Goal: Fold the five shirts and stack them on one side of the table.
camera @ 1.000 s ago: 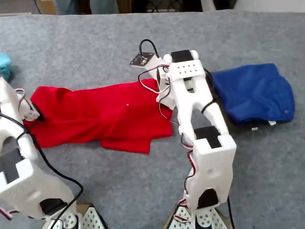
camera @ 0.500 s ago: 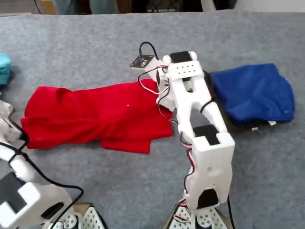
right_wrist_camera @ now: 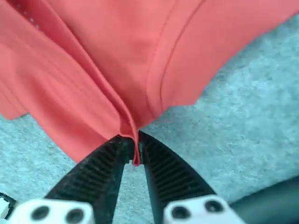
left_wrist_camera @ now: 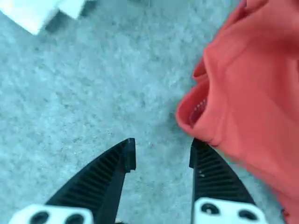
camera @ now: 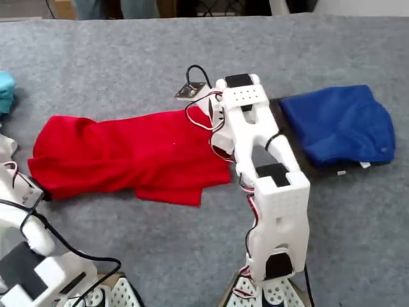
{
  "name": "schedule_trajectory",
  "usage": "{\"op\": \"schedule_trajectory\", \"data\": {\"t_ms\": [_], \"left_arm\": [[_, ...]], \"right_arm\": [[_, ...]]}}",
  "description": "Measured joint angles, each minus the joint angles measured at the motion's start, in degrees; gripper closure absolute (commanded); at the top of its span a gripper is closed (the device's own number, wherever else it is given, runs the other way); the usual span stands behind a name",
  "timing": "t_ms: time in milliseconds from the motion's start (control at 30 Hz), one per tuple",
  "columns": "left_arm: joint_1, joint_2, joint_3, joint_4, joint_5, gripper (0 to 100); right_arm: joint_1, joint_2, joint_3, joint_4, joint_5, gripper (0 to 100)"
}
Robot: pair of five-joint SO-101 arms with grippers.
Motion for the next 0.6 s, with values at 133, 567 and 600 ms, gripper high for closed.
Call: {"op": "schedule_trajectory", "data": {"t_ms": [133,567,600], "left_arm": [[1.1,-4.9,0.0,-0.1,3.1,79],[4.7,-13.1,9.8,-9.1,11.5,79],[4.7,-13.1,10.1,-9.1,11.5,79]], "right_arm": [[0.0,0.0,0.0,0.0,0.0,98.4],[0.0,0.0,0.0,0.0,0.0,98.4],[0.0,0.0,0.0,0.0,0.0,98.4]]}}
